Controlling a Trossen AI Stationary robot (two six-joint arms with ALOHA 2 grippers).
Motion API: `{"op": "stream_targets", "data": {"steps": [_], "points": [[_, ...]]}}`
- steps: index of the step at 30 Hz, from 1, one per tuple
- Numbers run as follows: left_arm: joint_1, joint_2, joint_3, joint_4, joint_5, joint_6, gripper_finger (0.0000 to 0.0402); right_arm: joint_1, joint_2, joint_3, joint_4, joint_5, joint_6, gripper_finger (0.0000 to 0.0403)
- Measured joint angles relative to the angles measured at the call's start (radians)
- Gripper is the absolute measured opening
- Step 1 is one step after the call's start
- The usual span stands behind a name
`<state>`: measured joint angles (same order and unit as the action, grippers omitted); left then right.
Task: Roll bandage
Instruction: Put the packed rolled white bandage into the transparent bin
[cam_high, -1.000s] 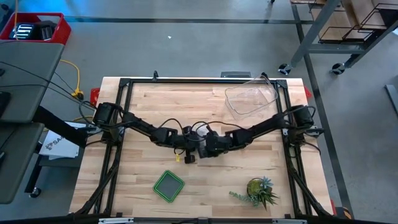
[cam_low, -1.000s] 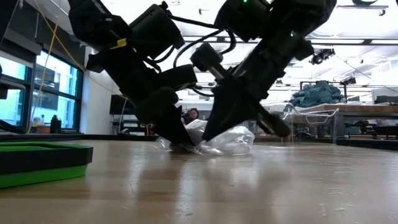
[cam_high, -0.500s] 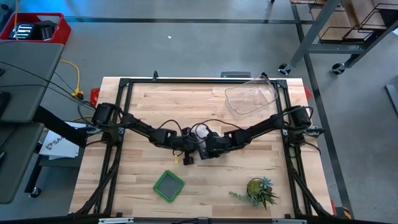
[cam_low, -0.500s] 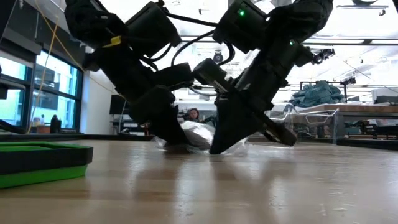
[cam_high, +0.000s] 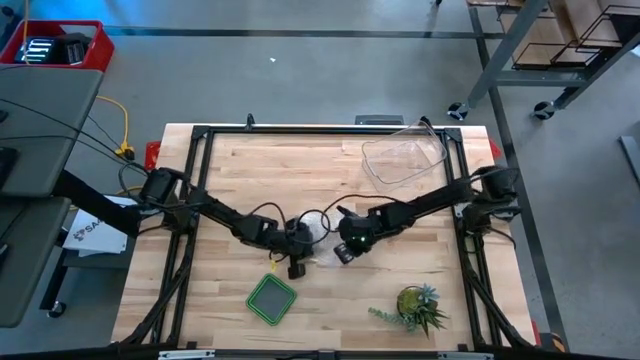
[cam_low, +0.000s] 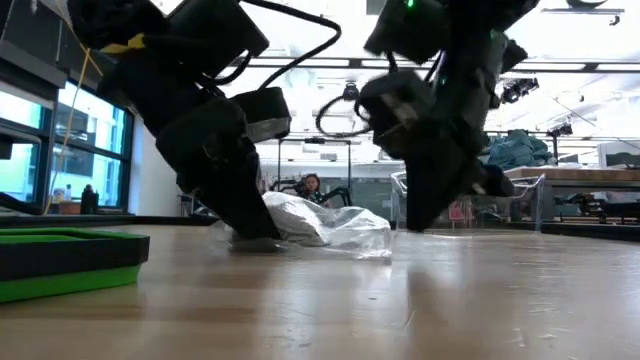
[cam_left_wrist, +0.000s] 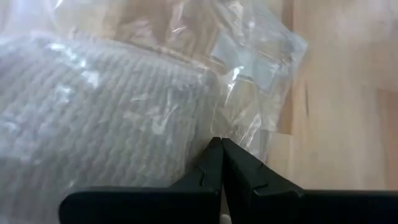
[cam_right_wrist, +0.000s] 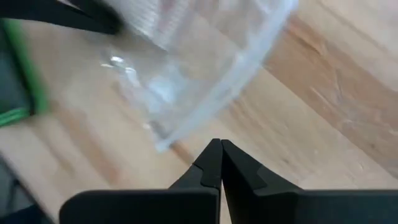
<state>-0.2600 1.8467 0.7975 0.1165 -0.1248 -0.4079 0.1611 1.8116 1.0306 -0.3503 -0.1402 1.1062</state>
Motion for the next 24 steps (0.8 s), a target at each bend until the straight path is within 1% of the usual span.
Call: {"op": "stream_targets", "data": {"steps": [2,3,6,8,10,14,18,22,24], "points": [[0.001,-0.020,-0.002,0.007,0.007,-0.026,0.0000,-0.006,-0.025,0.000,0.020,0.000,-0.009,0.0000],[0.002,-0.026,-0.003,0.014,0.009,-0.028,0.0000,-0.010,-0.038,0.000,0.061,0.003,-0.012,0.0000],[0.009,-0.050,-0.005,0.006,0.010,-0.028,0.0000,-0.016,-0.061,0.002,0.169,0.045,-0.015,0.0000],[0.010,-0.062,-0.006,0.003,0.006,-0.028,0.0000,-0.022,-0.060,0.003,0.197,0.073,-0.009,0.0000],[0.010,-0.076,-0.006,0.017,0.001,-0.028,0.0000,-0.031,-0.037,0.003,0.196,0.096,-0.008,0.0000],[0.010,-0.079,-0.004,0.033,-0.005,-0.069,0.0000,-0.048,0.030,0.002,0.197,0.090,-0.047,0.0000],[0.010,-0.079,-0.003,0.025,-0.016,-0.107,0.0000,-0.059,0.074,0.002,0.128,0.075,-0.074,0.0000],[0.008,-0.075,-0.002,-0.003,-0.031,-0.133,0.0000,-0.062,0.049,0.004,0.015,0.071,-0.113,0.0000],[0.006,-0.067,-0.002,-0.020,-0.034,-0.148,0.0000,-0.063,0.025,0.001,0.001,0.069,-0.145,0.0000]]}}
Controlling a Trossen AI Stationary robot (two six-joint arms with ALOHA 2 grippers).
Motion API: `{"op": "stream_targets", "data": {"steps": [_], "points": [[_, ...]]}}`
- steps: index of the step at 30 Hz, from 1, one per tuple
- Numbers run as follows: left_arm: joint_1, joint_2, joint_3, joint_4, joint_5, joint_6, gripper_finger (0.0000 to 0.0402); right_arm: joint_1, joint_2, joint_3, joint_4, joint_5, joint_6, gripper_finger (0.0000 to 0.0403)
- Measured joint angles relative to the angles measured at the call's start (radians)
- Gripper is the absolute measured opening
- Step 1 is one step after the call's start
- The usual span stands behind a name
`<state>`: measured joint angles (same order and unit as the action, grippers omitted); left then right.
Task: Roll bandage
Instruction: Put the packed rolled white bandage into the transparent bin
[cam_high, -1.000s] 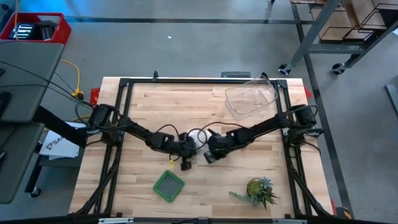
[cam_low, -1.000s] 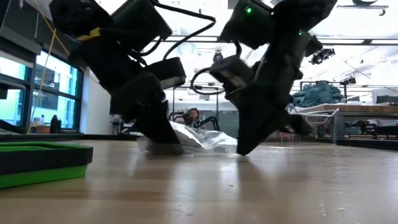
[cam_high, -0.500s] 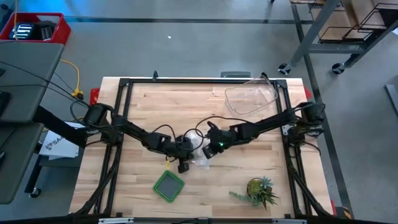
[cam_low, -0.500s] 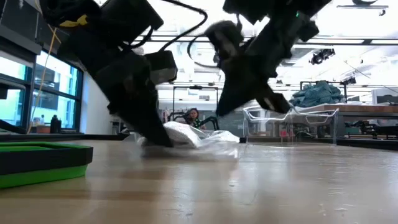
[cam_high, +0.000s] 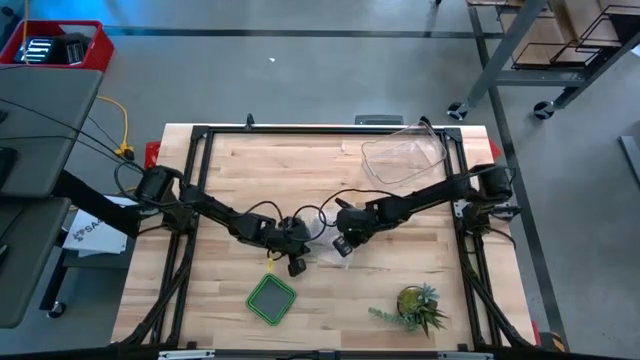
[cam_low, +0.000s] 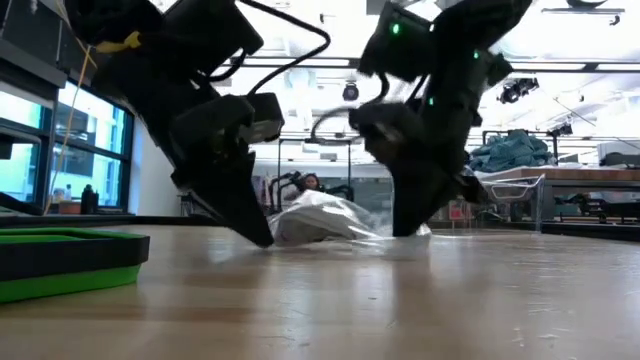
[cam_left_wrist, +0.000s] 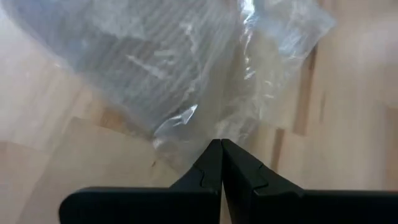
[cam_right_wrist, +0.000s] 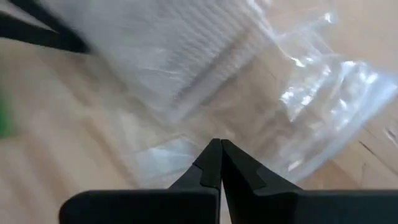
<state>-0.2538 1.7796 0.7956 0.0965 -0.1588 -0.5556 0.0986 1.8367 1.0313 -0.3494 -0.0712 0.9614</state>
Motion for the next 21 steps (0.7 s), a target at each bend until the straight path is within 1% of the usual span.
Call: {"op": "stream_targets", "data": {"steps": [2,4,6,9,12,15,18,21], "points": [[-0.002,0.001,0.000,-0.006,0.015,-0.009,0.0000,-0.001,-0.032,0.000,0.011,-0.001,-0.019,0.0000],[0.004,-0.032,-0.001,-0.016,0.046,-0.010,0.0000,-0.006,-0.068,0.000,0.014,-0.001,-0.017,0.0000],[0.005,-0.083,0.000,-0.017,0.044,-0.003,0.0000,-0.007,-0.102,0.000,0.013,0.024,0.001,0.0000],[0.013,-0.174,0.002,-0.060,-0.011,0.061,0.0000,-0.007,-0.183,0.000,-0.003,0.090,-0.002,0.0000],[0.028,-0.265,0.002,-0.113,-0.074,0.124,0.0000,-0.007,-0.267,0.001,-0.064,0.134,0.001,0.0000],[0.050,-0.322,0.003,-0.136,-0.099,0.181,0.0000,0.009,-0.337,0.002,-0.170,0.140,0.135,0.0002],[0.068,-0.331,0.002,-0.149,-0.114,0.197,0.0000,0.063,-0.352,0.002,-0.295,0.126,0.219,0.0023],[0.086,-0.307,0.002,-0.152,-0.115,0.159,0.0000,0.113,-0.316,0.002,-0.358,0.119,0.298,0.0073]]}}
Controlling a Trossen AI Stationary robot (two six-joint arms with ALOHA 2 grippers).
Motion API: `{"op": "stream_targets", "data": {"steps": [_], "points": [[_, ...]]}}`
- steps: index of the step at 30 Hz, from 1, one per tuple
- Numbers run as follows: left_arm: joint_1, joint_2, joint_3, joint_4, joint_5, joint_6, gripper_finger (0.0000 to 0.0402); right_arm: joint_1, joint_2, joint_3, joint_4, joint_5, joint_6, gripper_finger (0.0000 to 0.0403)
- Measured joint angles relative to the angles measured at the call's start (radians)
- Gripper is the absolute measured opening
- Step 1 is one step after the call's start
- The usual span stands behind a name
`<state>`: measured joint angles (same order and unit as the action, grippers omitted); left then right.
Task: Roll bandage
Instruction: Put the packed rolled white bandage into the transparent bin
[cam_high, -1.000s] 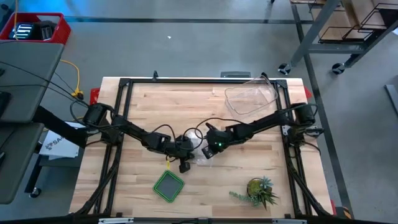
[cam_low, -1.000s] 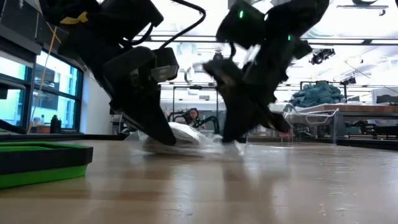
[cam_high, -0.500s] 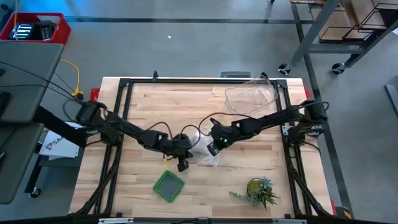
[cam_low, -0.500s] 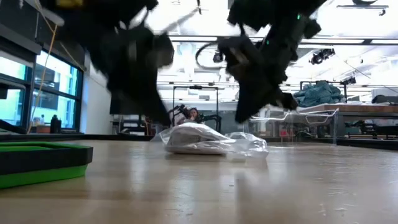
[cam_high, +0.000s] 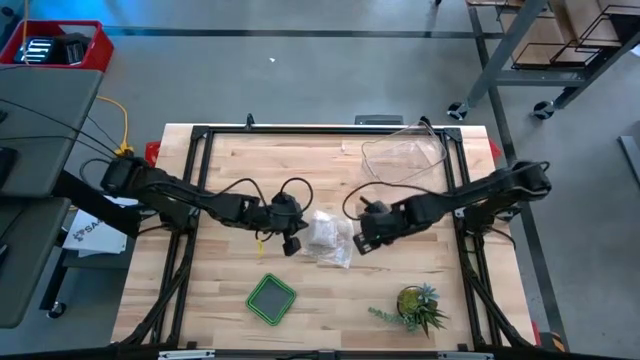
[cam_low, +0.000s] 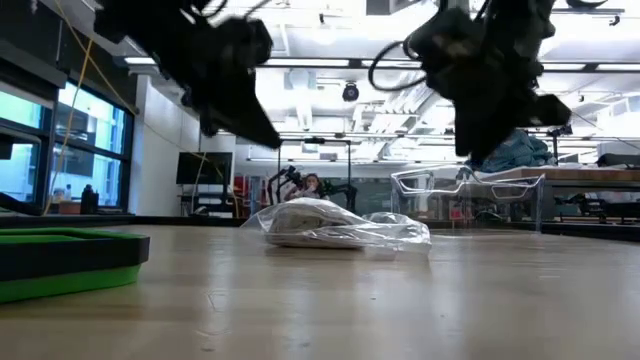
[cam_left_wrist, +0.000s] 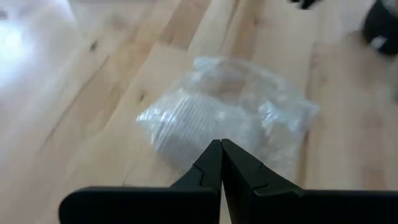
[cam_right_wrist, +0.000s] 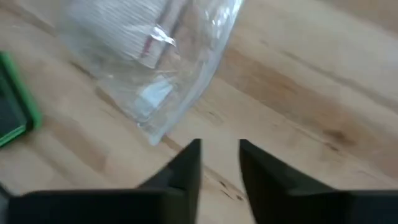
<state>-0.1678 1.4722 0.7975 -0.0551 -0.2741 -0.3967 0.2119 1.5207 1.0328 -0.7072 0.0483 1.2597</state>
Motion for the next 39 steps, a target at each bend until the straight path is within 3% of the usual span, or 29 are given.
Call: {"op": "stream_targets", "data": {"steps": [5,9,16,19,22,25,28,33,34,39], "points": [[0.013,0.086,0.000,-0.013,0.008,-0.012,0.0000,0.004,0.118,-0.001,0.128,0.000,0.085,0.0183],[0.013,0.131,0.000,-0.014,0.049,-0.002,0.0000,-0.047,0.219,0.001,0.269,0.001,0.095,0.0243],[0.010,0.166,0.000,-0.043,0.049,-0.021,0.0000,-0.096,0.335,0.001,0.306,-0.051,0.137,0.0261],[0.011,0.217,0.002,0.009,0.036,-0.058,0.0000,-0.095,0.364,0.000,0.376,-0.053,0.149,0.0261],[0.011,0.310,0.002,0.092,0.087,-0.093,0.0000,-0.094,0.371,0.003,0.400,-0.048,0.172,0.0260],[0.012,0.377,0.022,0.141,0.176,-0.129,0.0000,-0.094,0.373,0.003,0.411,-0.041,0.195,0.0245],[0.011,0.397,0.037,0.147,0.189,-0.148,0.0000,-0.101,0.375,0.002,0.411,-0.029,0.203,0.0203],[0.013,0.384,0.077,0.085,0.191,-0.081,0.0000,-0.100,0.338,0.000,0.360,0.005,0.139,0.0037],[0.016,0.375,0.085,0.056,0.192,-0.068,0.0000,-0.100,0.318,0.000,0.343,0.012,0.105,0.0020],[0.060,0.279,0.097,-0.110,0.259,-0.007,0.0000,-0.100,0.120,-0.002,0.162,0.043,0.008,0.0003]]}}
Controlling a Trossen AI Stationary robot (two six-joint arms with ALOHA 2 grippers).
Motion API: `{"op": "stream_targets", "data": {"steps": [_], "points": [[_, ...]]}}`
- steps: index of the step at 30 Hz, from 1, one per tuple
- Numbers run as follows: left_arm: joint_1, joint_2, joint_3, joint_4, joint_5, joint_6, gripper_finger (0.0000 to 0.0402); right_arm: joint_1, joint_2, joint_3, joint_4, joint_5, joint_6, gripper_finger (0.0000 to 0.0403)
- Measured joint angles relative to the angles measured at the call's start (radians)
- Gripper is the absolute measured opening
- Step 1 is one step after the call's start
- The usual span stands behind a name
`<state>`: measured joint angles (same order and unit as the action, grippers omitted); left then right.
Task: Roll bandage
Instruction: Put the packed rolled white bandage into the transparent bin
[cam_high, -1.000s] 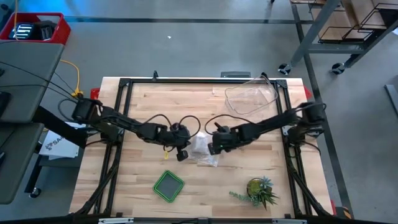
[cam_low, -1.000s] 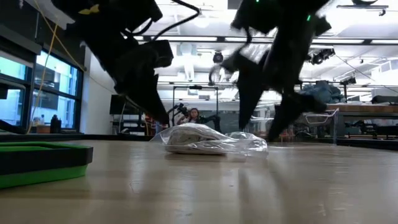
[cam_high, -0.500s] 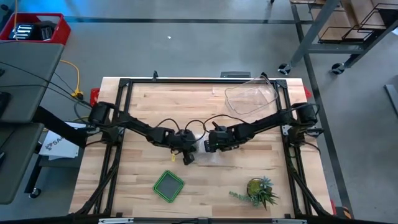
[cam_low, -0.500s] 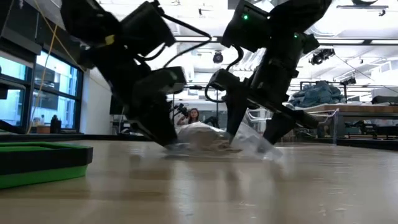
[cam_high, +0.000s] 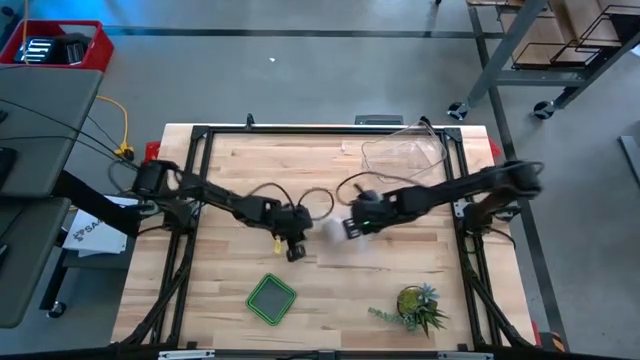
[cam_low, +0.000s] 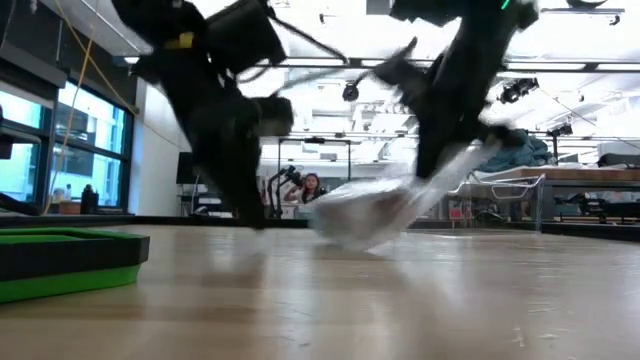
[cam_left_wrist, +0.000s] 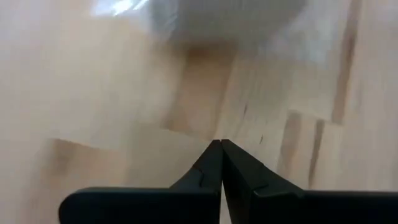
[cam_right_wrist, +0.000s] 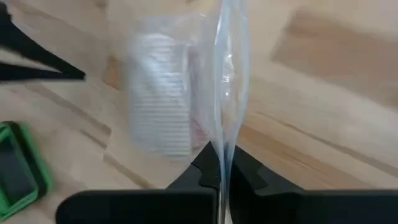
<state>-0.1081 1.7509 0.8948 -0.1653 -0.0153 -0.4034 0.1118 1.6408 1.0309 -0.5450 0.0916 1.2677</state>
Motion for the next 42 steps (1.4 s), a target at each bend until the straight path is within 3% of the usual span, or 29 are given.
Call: {"op": "stream_targets", "data": {"steps": [5,9,13,16,19,28,34,42], "points": [[0.061,-0.159,0.004,-0.118,-0.059,0.079,0.0000,0.009,-0.275,0.000,-0.237,0.136,0.028,0.0001],[0.104,-0.262,0.004,-0.084,-0.140,0.102,0.0000,-0.005,-0.488,0.000,-0.323,0.377,0.140,0.0000],[0.144,-0.315,0.005,0.012,-0.146,0.089,0.0000,-0.086,-0.637,0.001,-0.245,0.570,0.167,0.0000],[0.159,-0.336,0.005,0.085,-0.122,0.061,0.0000,-0.153,-0.693,0.002,-0.118,0.644,0.071,0.0000],[0.161,-0.335,0.005,0.130,-0.121,0.040,0.0000,-0.245,-0.706,0.003,-0.123,0.690,0.044,0.0000],[0.146,-0.369,0.005,0.159,-0.053,-0.036,0.0000,-0.500,-0.572,0.002,-0.196,0.661,0.123,0.0000],[0.119,-0.445,0.005,0.186,-0.138,0.029,0.0000,-0.637,-0.399,0.002,-0.156,0.519,0.147,0.0000],[0.117,-0.520,0.005,0.185,-0.113,-0.003,0.0000,-0.678,-0.217,0.001,-0.333,0.378,0.417,0.0000]]}}
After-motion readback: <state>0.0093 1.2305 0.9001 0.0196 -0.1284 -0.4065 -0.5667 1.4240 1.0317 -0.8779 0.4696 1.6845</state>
